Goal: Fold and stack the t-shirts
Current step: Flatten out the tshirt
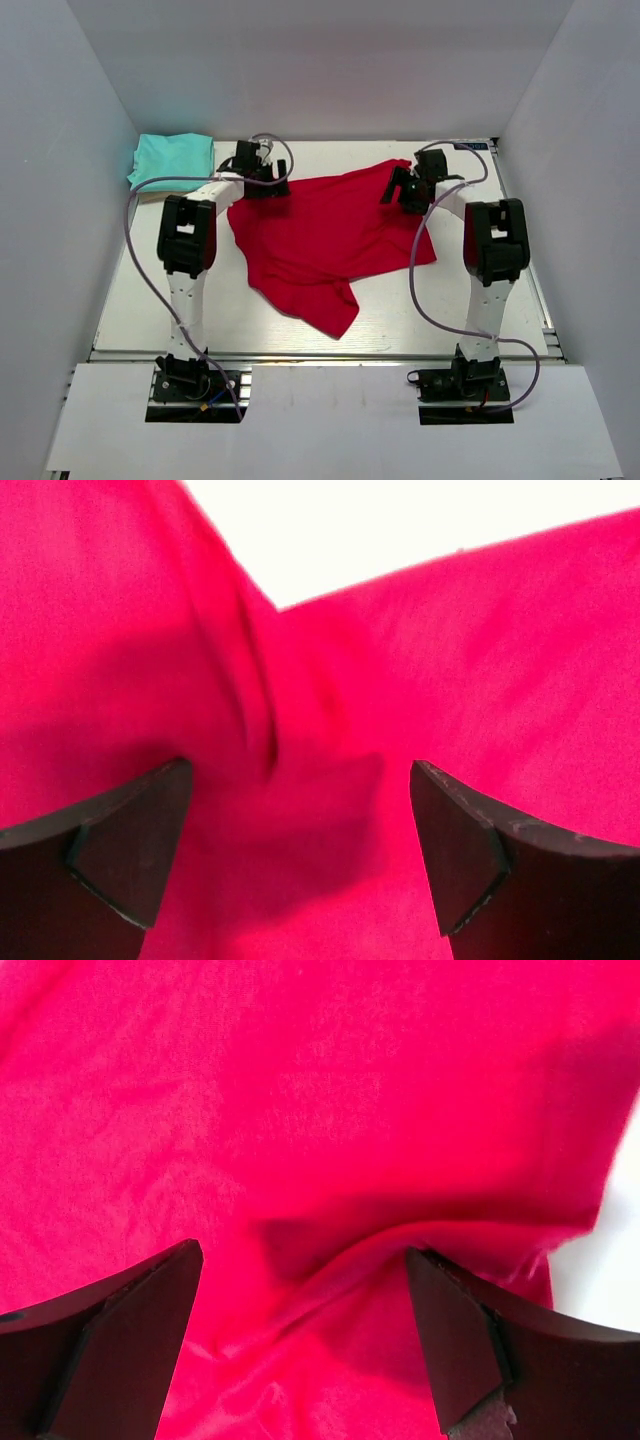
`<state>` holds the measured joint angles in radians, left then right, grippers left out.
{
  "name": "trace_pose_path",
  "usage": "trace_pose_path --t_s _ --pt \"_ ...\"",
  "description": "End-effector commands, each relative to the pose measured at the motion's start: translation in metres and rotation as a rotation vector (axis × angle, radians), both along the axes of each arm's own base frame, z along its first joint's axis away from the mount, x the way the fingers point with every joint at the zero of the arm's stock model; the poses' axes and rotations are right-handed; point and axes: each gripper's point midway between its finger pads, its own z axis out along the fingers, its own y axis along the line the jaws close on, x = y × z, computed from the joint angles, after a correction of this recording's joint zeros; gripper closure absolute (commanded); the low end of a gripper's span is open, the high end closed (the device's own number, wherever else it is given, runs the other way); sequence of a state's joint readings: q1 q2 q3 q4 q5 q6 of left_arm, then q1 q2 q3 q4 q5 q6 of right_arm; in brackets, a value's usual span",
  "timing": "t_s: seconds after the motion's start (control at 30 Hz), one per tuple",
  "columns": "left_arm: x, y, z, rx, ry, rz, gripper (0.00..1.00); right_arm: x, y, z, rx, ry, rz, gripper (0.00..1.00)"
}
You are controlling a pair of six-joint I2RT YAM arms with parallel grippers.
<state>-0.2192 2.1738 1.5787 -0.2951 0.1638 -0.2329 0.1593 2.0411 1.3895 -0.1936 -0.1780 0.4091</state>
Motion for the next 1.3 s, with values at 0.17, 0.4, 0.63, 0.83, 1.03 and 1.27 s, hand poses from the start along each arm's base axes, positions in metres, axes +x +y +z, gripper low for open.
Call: trace_pose_path --t_s 0.17,0.4,0.63,0.83,1.03,1.27 --pt "0.103 -0.005 0.045 0.025 -0.168 -0.021 0.00 0.065 -0.006 0.058 -0.096 -0.158 0.032 0.10" --pt "0.062 -0.032 0.144 0.043 -0.321 -0.091 0.00 0.024 -0.026 0.112 -0.098 -0.255 -0.061 0.10" --pt "-0.073 -0.104 0.140 0.054 -0.276 -0.310 0.00 -0.037 -0.069 0.088 -0.171 -0.134 -0.259 0.10" --pt "-0.196 -0.162 0.115 0.084 -0.184 -0.552 0.00 -0.073 -0.118 0.080 -0.249 -0.084 -0.421 0.10" --pt "-0.302 -0.189 0.068 0.083 0.003 -0.707 0.05 -0.086 -0.136 0.076 -0.247 -0.051 -0.452 0.10" --pt "-0.329 -0.187 0.035 0.229 0.059 -0.680 0.20 -0.091 -0.133 0.068 -0.210 -0.051 -0.369 0.10"
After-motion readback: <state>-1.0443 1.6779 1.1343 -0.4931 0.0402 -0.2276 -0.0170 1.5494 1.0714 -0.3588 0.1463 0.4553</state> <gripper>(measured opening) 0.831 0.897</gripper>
